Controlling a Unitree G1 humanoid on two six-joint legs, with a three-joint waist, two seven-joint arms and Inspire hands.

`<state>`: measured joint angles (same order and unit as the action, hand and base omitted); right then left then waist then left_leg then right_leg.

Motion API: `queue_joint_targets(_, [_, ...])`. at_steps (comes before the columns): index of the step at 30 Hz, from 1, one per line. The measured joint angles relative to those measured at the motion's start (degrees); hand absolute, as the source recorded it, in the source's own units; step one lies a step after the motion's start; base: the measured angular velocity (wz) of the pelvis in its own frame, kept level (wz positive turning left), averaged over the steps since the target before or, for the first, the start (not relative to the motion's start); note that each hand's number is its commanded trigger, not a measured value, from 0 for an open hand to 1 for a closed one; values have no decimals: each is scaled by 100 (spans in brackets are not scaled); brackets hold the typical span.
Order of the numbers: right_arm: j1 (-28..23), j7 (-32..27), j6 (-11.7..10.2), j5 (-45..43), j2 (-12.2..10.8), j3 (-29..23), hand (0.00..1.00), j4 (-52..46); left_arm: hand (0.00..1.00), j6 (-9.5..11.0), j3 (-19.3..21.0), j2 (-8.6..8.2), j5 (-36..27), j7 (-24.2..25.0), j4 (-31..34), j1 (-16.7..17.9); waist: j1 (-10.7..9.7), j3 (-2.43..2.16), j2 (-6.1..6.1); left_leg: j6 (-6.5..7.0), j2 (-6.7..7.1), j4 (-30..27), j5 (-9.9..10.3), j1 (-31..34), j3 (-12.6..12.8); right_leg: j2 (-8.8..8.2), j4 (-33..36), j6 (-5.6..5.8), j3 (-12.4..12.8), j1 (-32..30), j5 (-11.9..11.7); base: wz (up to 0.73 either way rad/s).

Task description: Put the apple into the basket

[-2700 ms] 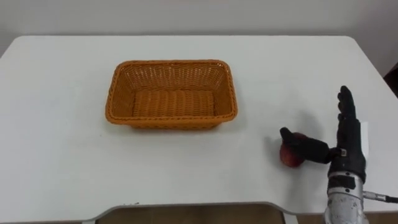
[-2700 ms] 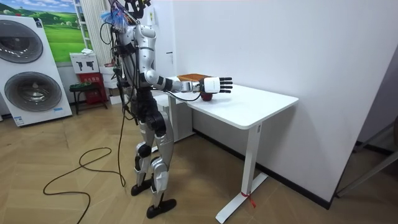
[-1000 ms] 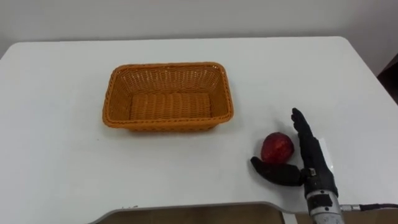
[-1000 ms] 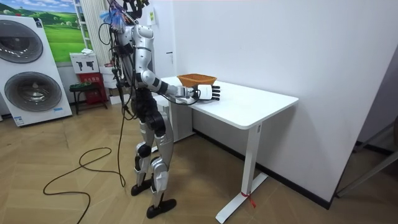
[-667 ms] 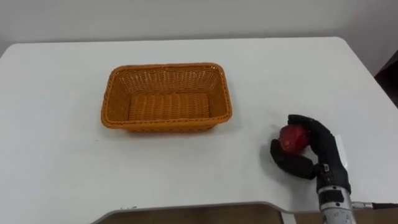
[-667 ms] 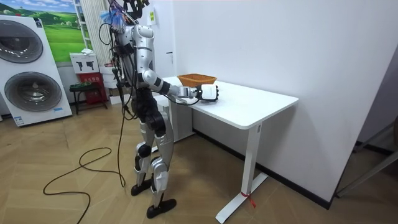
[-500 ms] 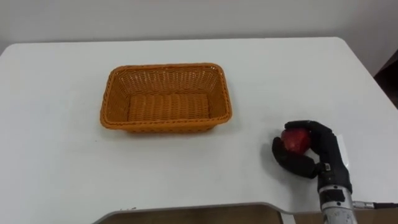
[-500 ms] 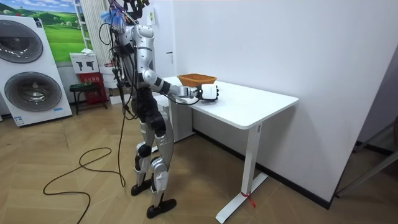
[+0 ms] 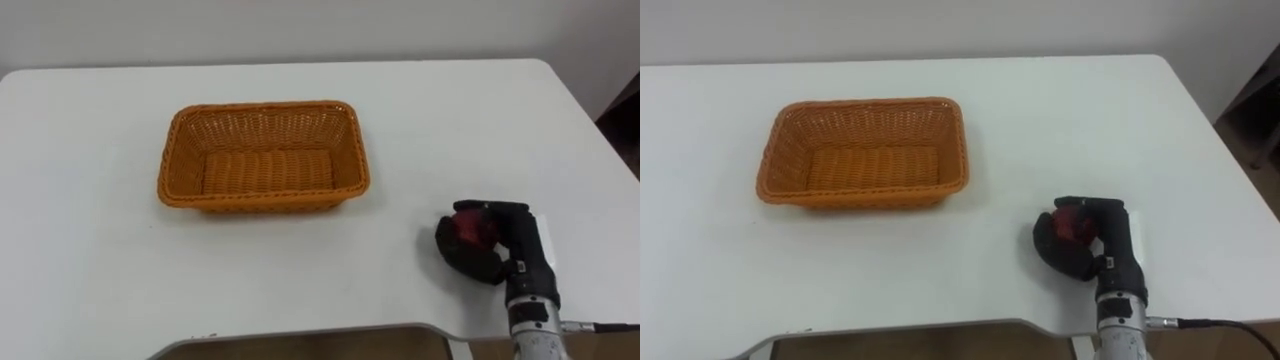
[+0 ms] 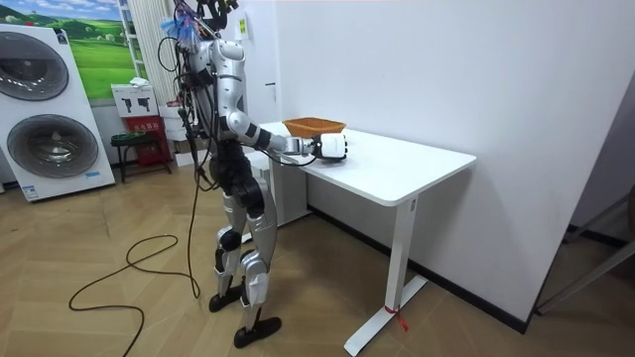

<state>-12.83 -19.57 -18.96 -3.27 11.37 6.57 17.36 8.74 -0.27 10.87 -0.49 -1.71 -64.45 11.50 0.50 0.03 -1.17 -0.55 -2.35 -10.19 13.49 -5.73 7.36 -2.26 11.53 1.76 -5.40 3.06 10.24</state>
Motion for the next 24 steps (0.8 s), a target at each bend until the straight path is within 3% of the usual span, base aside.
queue_joint_targets(7, [50,-230,274,87,-21,7,100,-275,0,-5,14,-19,-1,-5,-109,-68,170,32,-6,0,0,25,0,-5,9,2,-1,0,1,-21,0,0])
queue_joint_targets(12, [246,-336,422,68,-19,5,100,-849,0,-34,8,-33,11,-12,-155,-80,297,68,64,-2,0,28,-1,-1,7,5,-8,0,6,-36,0,0])
queue_joint_targets(19, [940,-442,426,269,13,6,100,-1660,0,-120,6,-31,82,-3,-162,-77,386,27,-18,-2,0,32,-2,13,-27,0,-18,0,-77,-23,0,2])
queue_joint_targets(24, [1157,-482,455,347,29,106,100,-1865,0,-138,-50,2,133,-2,-159,-75,462,-9,-64,-2,3,50,-3,-1,-105,-2,-92,3,-132,20,-5,5])
